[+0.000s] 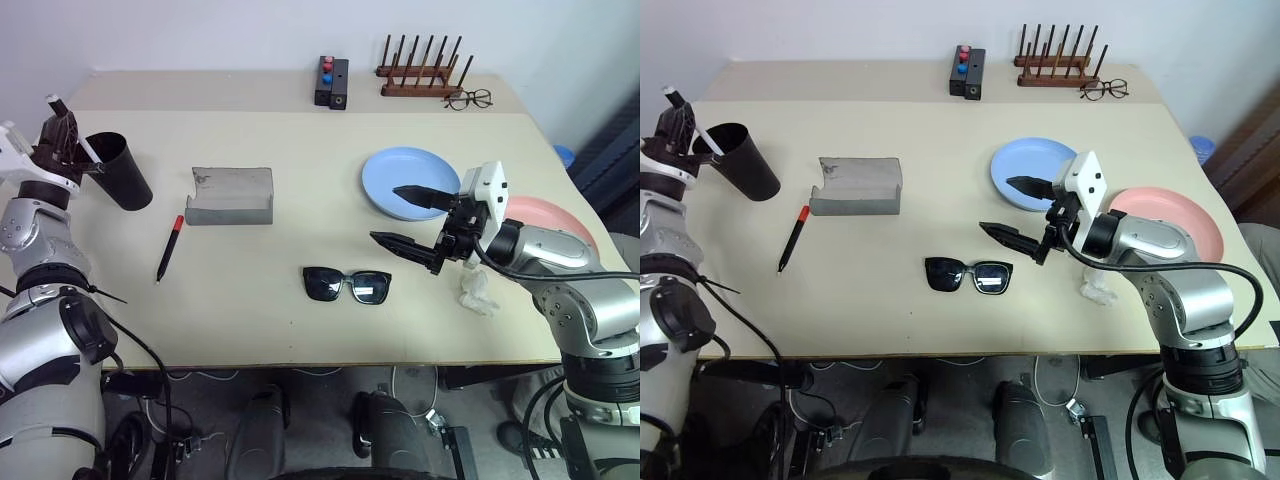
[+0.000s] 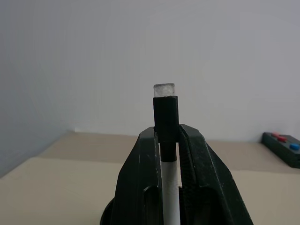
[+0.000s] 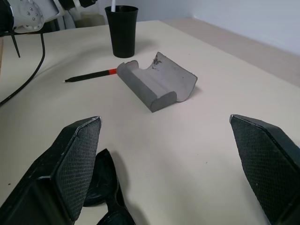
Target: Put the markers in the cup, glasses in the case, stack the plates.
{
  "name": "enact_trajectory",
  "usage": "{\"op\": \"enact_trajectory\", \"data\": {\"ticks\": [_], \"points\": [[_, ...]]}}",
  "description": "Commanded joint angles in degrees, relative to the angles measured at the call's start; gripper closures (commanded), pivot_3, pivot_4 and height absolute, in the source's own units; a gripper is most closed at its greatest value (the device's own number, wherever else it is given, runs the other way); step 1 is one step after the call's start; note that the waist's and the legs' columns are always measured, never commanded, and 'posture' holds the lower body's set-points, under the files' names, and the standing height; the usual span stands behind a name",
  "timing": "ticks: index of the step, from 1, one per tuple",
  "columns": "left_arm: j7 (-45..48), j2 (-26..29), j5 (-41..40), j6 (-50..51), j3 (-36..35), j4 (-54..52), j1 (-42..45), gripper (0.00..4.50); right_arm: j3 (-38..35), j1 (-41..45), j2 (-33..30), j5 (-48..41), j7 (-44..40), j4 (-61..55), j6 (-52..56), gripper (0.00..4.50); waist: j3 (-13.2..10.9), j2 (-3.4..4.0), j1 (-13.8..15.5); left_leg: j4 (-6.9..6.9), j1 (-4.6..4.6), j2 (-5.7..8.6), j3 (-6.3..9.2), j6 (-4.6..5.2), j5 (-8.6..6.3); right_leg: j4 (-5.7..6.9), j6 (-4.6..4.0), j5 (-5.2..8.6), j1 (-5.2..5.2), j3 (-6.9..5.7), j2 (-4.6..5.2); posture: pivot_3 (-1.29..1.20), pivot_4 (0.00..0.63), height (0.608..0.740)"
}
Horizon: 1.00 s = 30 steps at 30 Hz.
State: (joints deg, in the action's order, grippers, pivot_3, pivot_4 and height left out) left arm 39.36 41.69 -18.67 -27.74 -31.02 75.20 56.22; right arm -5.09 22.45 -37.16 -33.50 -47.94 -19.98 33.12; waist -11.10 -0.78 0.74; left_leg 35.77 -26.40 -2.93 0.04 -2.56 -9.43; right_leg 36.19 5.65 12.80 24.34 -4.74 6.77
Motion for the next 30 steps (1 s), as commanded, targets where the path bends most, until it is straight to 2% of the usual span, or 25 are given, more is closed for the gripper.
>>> {"op": "enact_trajectory", "data": {"ticks": [1, 3, 7, 13, 17, 23, 27, 30], "points": [[-0.84, 0.62, 0.56, -0.53, 0.29, -1.15, 0.07, 3.11, -1.58, 0.09, -0.54, -0.87, 0.3, -2.14, -0.48, 0.0, 0.0, 0.0, -0.02, 0.0, 0.0, 0.0, 0.0, 0.0, 0.0, 0.0, 0.0, 0.0, 0.0, 0.0, 0.0, 0.0, 0.15, 0.74], [-0.85, 0.65, 0.67, -0.5, 0.26, -1.21, 0.3, 2.22, -1.53, 0.14, -0.48, -0.86, 0.39, -2.08, -0.53, 0.0, 0.0, 0.0, -0.04, 0.0, 0.0, 0.0, 0.0, 0.0, 0.0, 0.0, 0.0, 0.0, 0.0, 0.0, 0.0, 0.0, 0.15, 0.74], [0.58, 0.8, 0.67, -0.39, 0.32, -1.61, 1.09, 0.1, -1.39, 0.05, -0.33, -0.82, 0.51, -2.11, -0.69, 0.0, 0.0, 0.0, -0.05, 0.0, 0.0, 0.0, 0.0, 0.0, 0.0, 0.0, 0.0, 0.0, 0.0, 0.0, 0.0, 0.0, 0.15, 0.74], [1.46, 1.96, 1.87, 6.14, 2.72, -2.64, 3.04, 0.04, -1.51, 0.18, -0.2, -0.7, 0.52, -1.53, -0.98, 0.0, 0.0, 0.0, -0.02, 0.0, 0.0, 0.0, 0.0, 0.0, 0.0, 0.0, 0.0, 0.0, 0.0, 0.0, 0.0, 0.0, 0.15, 0.74], [6.73, 2.42, 0.8, 13.0, 4.02, -6.33, 3.46, 0.04, -1.44, 0.24, -0.12, -0.53, 0.31, -0.95, -1.32, 0.0, 0.0, 0.0, -0.07, 0.0, 0.0, 0.0, 0.0, 0.0, 0.0, 0.0, 0.0, 0.0, 0.0, 0.0, 0.0, 0.0, 0.15, 0.74], [9.1, 0.4, -2.95, 25.13, 5.29, -24.75, -0.66, 0.04, -0.4, 1.03, 0.58, -0.09, -0.32, 0.72, -2.51, 0.0, 0.0, 0.0, -0.13, 0.0, 0.0, 0.0, 0.0, 0.0, 0.0, -0.01, 0.0, 0.0, 0.0, 0.0, 0.0, 0.0, 0.15, 0.74], [3.47, -2.65, -8.98, 41.86, 5.55, -43.26, -5.34, 0.04, 0.25, 2.07, 1.02, 0.29, -0.86, 2.03, -3.31, 0.0, 0.0, 0.0, -0.05, 0.01, 0.01, 0.0, 0.03, 0.0, 0.0, 0.01, 0.0, 0.0, -0.02, 0.02, 0.0, 0.0, 0.15, 0.74], [-0.9, -3.36, -11.4, 51.32, 5.89, -51.51, -7.26, 0.04, 0.47, 2.45, 1.38, 0.43, -1.03, 2.37, -3.49, 0.0, 0.0, 0.0, -0.15, 0.06, 0.0, 0.0, 0.04, 0.0, 0.0, 0.02, 0.0, 0.0, -0.03, 0.02, 0.0, 0.0, 0.15, 0.74]]}}
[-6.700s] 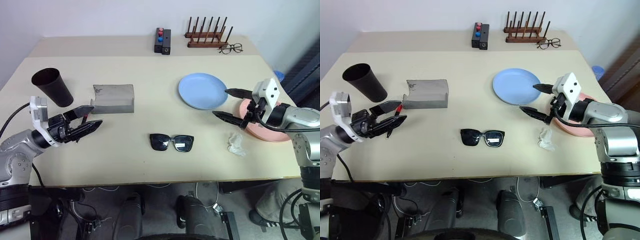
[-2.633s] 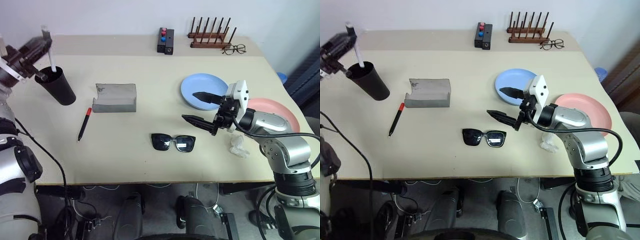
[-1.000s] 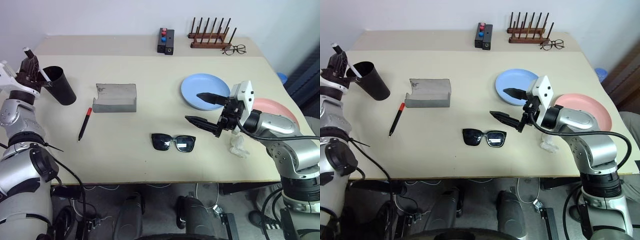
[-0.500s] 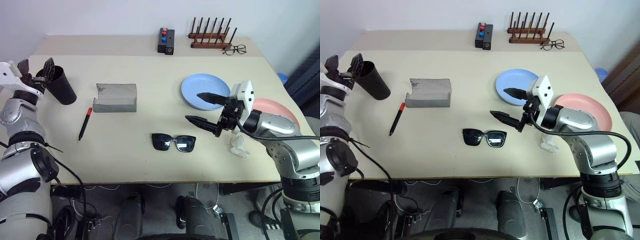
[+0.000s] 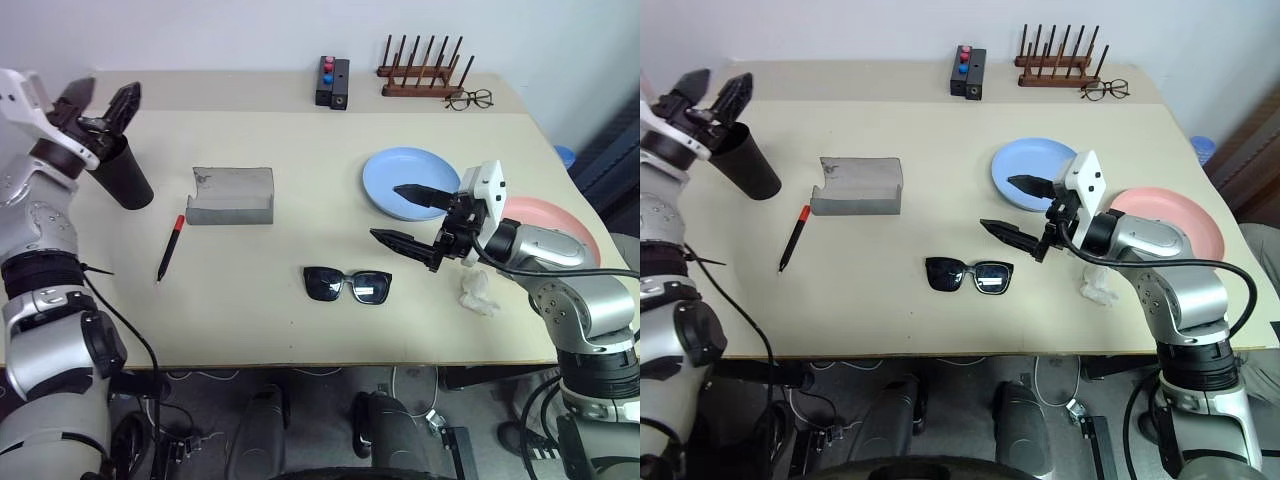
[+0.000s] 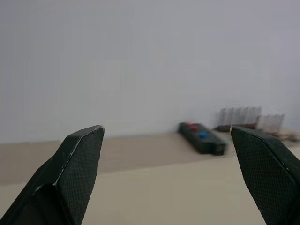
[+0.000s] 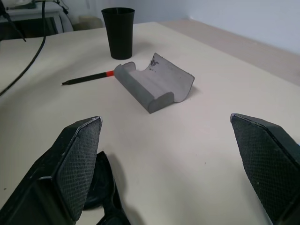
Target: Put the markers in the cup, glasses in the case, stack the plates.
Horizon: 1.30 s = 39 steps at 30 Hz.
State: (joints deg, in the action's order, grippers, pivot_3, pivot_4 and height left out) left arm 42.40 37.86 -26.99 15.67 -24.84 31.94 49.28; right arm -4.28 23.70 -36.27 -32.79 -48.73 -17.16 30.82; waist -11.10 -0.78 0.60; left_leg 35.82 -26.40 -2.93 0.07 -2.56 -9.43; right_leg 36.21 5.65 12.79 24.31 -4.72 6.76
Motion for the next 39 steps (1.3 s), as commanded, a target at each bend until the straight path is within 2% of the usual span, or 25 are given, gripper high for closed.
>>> {"op": "enact_trajectory", "data": {"ticks": [1, 3, 8, 10, 12, 18, 20, 24, 27, 33, 39], "points": [[-4.88, -0.03, -3.46, 9.13, -0.02, -10.82, -0.81, 0.04, -0.3, 1.23, 0.63, -0.25, -0.18, -0.41, -1.24, 0.0, 0.0, 0.0, -0.03, 0.0, 0.0, 0.0, 0.01, 0.0, 0.0, 0.0, 0.0, 0.0, 0.0, 0.0, -0.01, 0.0, 0.15, 0.74], [-7.03, -0.36, -7.63, 18.09, -0.77, -14.32, -0.62, 0.04, -0.39, 0.94, 0.74, -0.27, -0.14, -0.62, -1.35, 0.0, 0.0, 0.0, -0.02, 0.0, 0.01, 0.0, 0.03, 0.0, 0.0, 0.01, 0.0, 0.0, 0.0, 0.0, -0.02, 0.0, 0.15, 0.74], [-8.04, -2.75, -10.78, 20.67, -0.84, -20.37, -2.59, 0.04, -0.91, 0.18, 0.6, -0.49, 0.29, -1.24, -1.28, 0.0, 0.0, 0.0, 0.06, 0.02, 0.01, 0.0, 0.04, 0.0, 0.0, -0.01, 0.0, 0.0, -0.01, 0.0, -0.02, 0.0, 0.15, 0.74], [-14.88, -5.58, -11.41, 21.9, -3.08, -22.03, -3.46, 0.04, -1.09, -0.13, 0.48, -0.5, 0.42, -1.38, -1.29, 0.0, 0.0, 0.0, 0.08, 0.02, 0.01, 0.0, 0.04, 0.0, 0.0, -0.01, 0.0, 0.0, -0.02, 0.0, -0.02, 0.0, 0.15, 0.74], [-18.87, -6.15, -11.09, 25.3, -2.73, -24.14, -4.9, 0.04, -1.27, -0.55, 0.42, -0.62, 0.53, -1.65, -1.24, 0.0, 0.0, 0.0, 0.06, 0.03, 0.01, 0.0, 0.05, 0.0, 0.0, -0.01, 0.0, 0.0, -0.03, 0.0, -0.02, 0.0, 0.15, 0.74], [-25.02, -3.73, -10.04, 33.73, -0.62, -25.49, -3.35, 0.04, -1.01, -0.52, 0.79, -0.62, 0.74, -1.32, -1.39, 0.0, -0.01, -0.01, 0.06, 0.04, 0.01, 0.0, 0.07, 0.0, 0.0, 0.0, 0.0, 0.0, -0.04, 0.0, -0.04, 0.0, 0.15, 0.74], [-24.39, -1.9, -8.16, 32.86, 1.05, -25.08, -2.82, 0.04, -0.8, -0.22, 1.04, -0.55, 0.76, -1.04, -1.48, 0.0, 0.0, -0.01, 0.07, 0.04, 0.01, 0.0, 0.08, 0.0, 0.0, 0.0, 0.0, 0.0, -0.04, 0.0, -0.04, 0.0, 0.15, 0.74], [-24.47, -0.7, -9.38, 38.11, 1.15, -25.37, -3.24, 0.04, -0.6, 0.03, 1.53, -0.31, 0.81, -0.86, -1.59, 0.0, 0.0, 0.0, 0.11, 0.04, 0.01, 0.01, 0.07, 0.0, 0.0, -0.02, -0.01, 0.01, -0.05, 0.0, -0.04, 0.0, 0.15, 0.74], [-27.54, 0.33, -8.75, 46.0, 2.18, -26.93, -3.74, 0.04, -0.7, -0.04, 1.67, -0.41, 0.96, -1.0, -1.41, 0.0, 0.0, 0.0, 0.05, 0.04, 0.01, 0.01, 0.08, -0.01, 0.0, -0.02, -0.01, 0.01, -0.05, 0.0, -0.04, 0.0, 0.15, 0.74], [-22.09, 2.67, -8.26, 47.68, 6.14, -28.74, -4.76, 0.04, -0.76, -0.19, 1.5, -0.42, 1.48, -1.07, -1.09, 0.0, 0.0, -0.01, 0.08, 0.04, 0.0, 0.01, 0.08, -0.01, 0.0, -0.02, -0.02, 0.01, -0.03, 0.0, -0.04, 0.0, 0.15, 0.74], [-24.72, 1.9, -8.96, 52.38, 4.17, -27.83, -1.72, 0.04, -0.67, -0.14, 1.53, -0.37, 1.7, -0.84, -0.97, 0.0, -0.01, -0.01, 0.12, 0.04, 0.0, 0.01, 0.09, -0.01, -0.01, -0.03, -0.03, 0.02, -0.03, 0.0, -0.04, 0.0, 0.15, 0.74]]}}
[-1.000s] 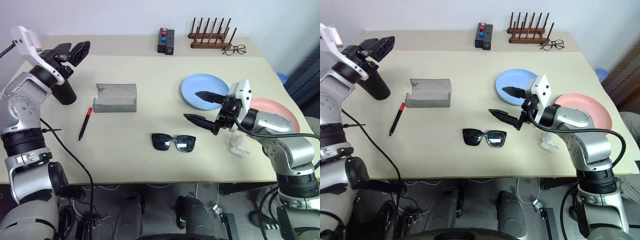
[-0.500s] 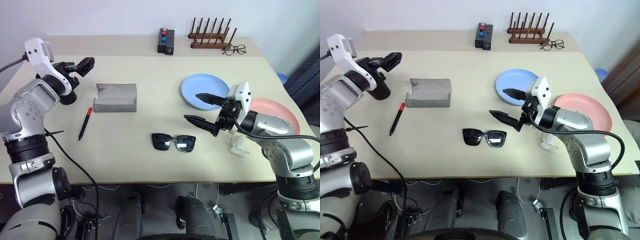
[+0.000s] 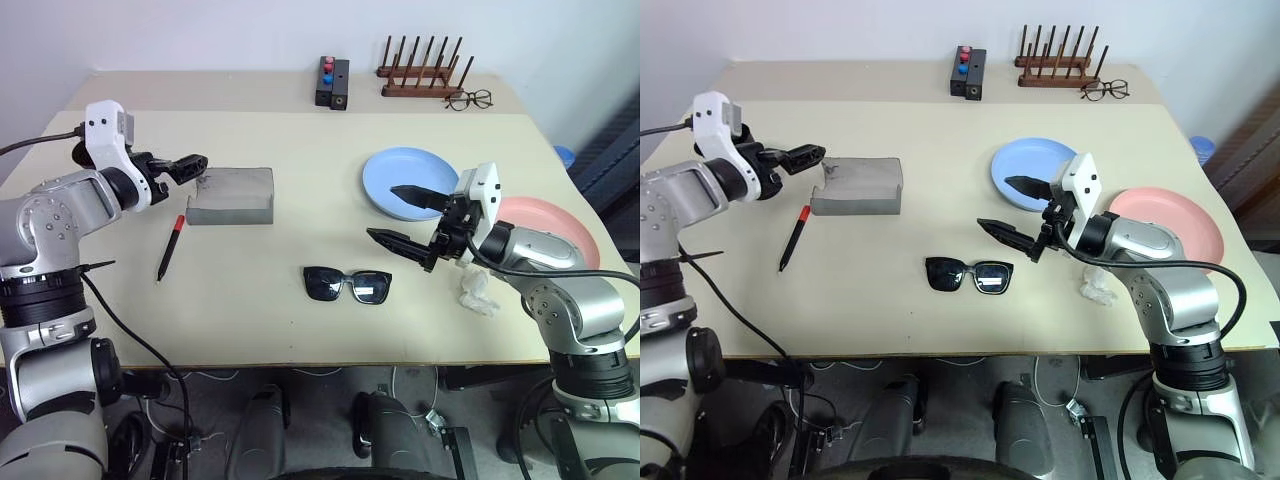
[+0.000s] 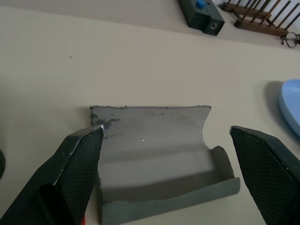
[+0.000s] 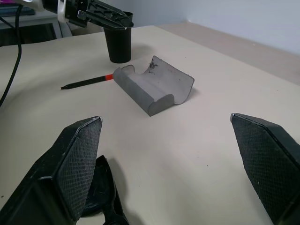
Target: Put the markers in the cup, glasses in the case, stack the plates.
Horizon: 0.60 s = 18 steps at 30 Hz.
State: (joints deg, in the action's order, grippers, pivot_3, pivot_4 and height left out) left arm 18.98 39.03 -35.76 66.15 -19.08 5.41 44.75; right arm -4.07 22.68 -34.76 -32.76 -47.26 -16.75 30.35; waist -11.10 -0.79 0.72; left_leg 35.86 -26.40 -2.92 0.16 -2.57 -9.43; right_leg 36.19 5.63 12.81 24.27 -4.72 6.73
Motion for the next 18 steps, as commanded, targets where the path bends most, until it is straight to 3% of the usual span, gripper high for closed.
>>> {"op": "enact_trajectory", "data": {"ticks": [1, 7, 18], "points": [[-1.64, 1.05, -0.43, 4.8, -1.53, -0.78, 3.48, 0.04, -0.78, 0.89, 0.08, -0.37, 0.25, -1.24, -0.53, 0.0, 0.0, 0.0, 0.0, 0.0, 0.0, 0.0, 0.0, 0.0, 0.0, 0.0, 0.0, 0.0, 0.0, 0.0, 0.0, 0.0, 0.15, 0.74], [-4.99, -0.21, -0.27, 21.03, -5.61, 4.36, 8.92, 0.04, -0.57, 0.8, 0.34, -0.08, 0.68, -0.99, -0.79, 0.0, 0.0, 0.0, -0.08, 0.0, 0.01, 0.0, 0.01, 0.01, 0.0, 0.02, 0.02, 0.0, 0.0, 0.0, 0.0, 0.0, 0.15, 0.74], [2.6, 9.37, 3.31, 24.07, 6.91, 10.91, 12.44, 0.04, -0.56, 0.43, 0.17, -0.22, 0.62, -1.02, -0.82, 0.0, -0.02, -0.01, -0.03, -0.02, 0.01, 0.0, 0.01, 0.0, 0.0, 0.01, 0.01, 0.01, 0.02, 0.0, 0.0, 0.0, 0.15, 0.74]]}}
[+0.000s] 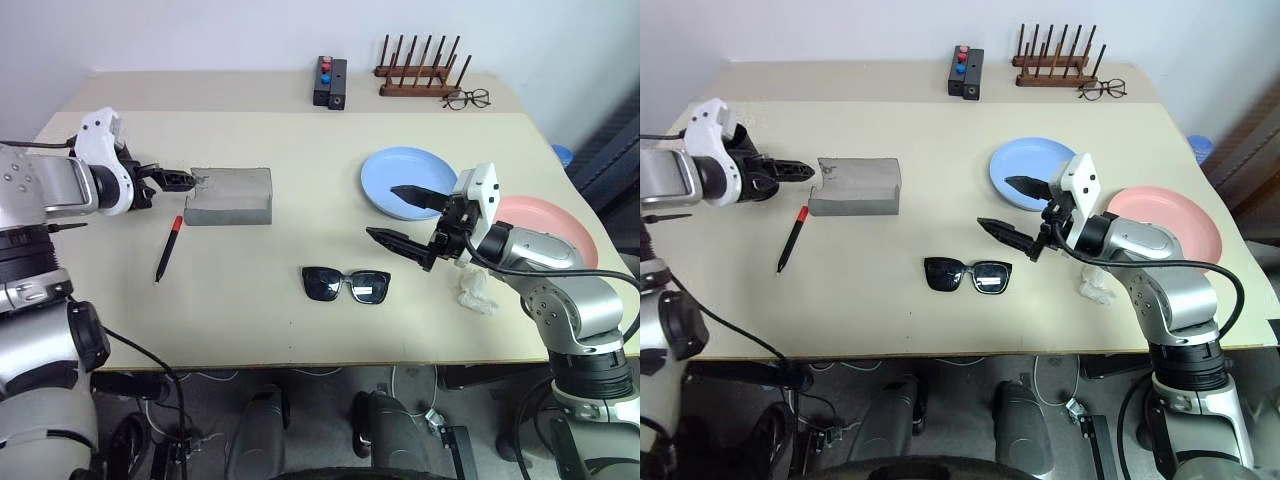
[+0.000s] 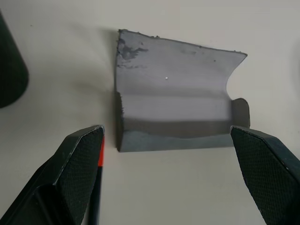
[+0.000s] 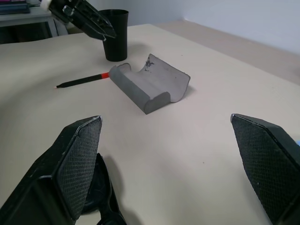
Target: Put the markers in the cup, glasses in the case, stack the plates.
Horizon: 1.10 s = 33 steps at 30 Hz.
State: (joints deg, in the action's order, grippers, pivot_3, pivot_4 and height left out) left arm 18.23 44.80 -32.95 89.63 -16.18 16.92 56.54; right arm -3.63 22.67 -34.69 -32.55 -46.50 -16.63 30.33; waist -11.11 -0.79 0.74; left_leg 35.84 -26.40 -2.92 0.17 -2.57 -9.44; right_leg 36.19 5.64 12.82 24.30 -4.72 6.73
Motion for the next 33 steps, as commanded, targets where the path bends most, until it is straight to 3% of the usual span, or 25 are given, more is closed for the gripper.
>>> {"op": "enact_trajectory", "data": {"ticks": [1, 6, 10, 12, 16, 22, 33], "points": [[4.95, 5.08, 0.43, 0.18, 5.94, -0.93, -0.15, 0.04, -1.01, 0.46, -0.04, -0.41, -0.28, -1.16, -0.87, 0.0, -0.01, -0.01, -0.11, 0.01, -0.03, 0.0, 0.0, 0.0, 0.0, -0.02, 0.0, 0.0, 0.01, 0.0, 0.0, 0.0, 0.15, 0.74], [10.73, 10.46, 1.37, -0.92, 12.66, 2.04, -1.83, 0.04, -1.06, 0.39, -0.19, -0.41, -0.34, -1.22, -0.81, 0.0, -0.02, 0.0, -0.17, -0.1, -0.01, 0.0, -0.01, -0.01, -0.01, -0.04, -0.04, 0.02, 0.08, 0.0, 0.0, 0.0, 0.15, 0.74], [13.4, 10.64, 3.38, -3.26, 13.65, 9.85, -0.46, 0.04, -0.86, 0.44, -0.07, -0.34, -0.41, -1.13, -0.89, 0.0, -0.02, 0.0, -0.07, -0.09, -0.03, 0.0, -0.02, -0.01, -0.01, -0.05, -0.16, 0.09, 0.1, 0.0, 0.01, 0.0, 0.15, 0.74], [17.93, 11.08, 3.69, -4.38, 18.88, 9.93, 0.61, 0.04, -0.59, 0.63, 0.04, -0.21, -0.51, -1.04, -0.96, 0.0, -0.02, 0.0, 0.03, -0.07, -0.06, 0.0, -0.03, -0.01, -0.01, -0.06, -0.15, 0.08, 0.1, 0.0, 0.01, 0.0, 0.15, 0.74], [22.0, 9.98, 6.83, -5.95, 23.55, 18.58, 6.12, 0.04, -0.14, 1.36, 0.38, 0.14, -0.59, -0.52, -1.26, 0.0, -0.03, -0.03, 0.1, -0.02, -0.1, 0.0, -0.02, -0.01, -0.01, -0.06, -0.19, 0.11, 0.09, 0.0, 0.01, 0.0, 0.15, 0.74], [33.25, 9.37, 12.39, -10.14, 35.99, 25.24, 10.78, 0.04, -0.12, 1.35, 0.66, 0.15, -0.39, -0.54, -1.27, 0.0, -0.04, -0.02, -0.17, -0.1, -0.08, 0.0, -0.04, -0.01, -0.01, -0.07, -0.2, 0.11, 0.14, 0.0, 0.01, 0.0, 0.15, 0.74], [43.47, 5.7, 22.94, -17.95, 43.33, 38.96, 16.62, 0.04, -0.46, 0.24, 0.52, -0.01, 0.39, -1.74, -1.07, 0.0, -0.04, -0.03, -0.02, -0.08, -0.14, 0.0, -0.04, 0.0, -0.01, -0.08, -0.2, 0.13, 0.17, 0.0, 0.03, 0.0, 0.15, 0.74]]}}
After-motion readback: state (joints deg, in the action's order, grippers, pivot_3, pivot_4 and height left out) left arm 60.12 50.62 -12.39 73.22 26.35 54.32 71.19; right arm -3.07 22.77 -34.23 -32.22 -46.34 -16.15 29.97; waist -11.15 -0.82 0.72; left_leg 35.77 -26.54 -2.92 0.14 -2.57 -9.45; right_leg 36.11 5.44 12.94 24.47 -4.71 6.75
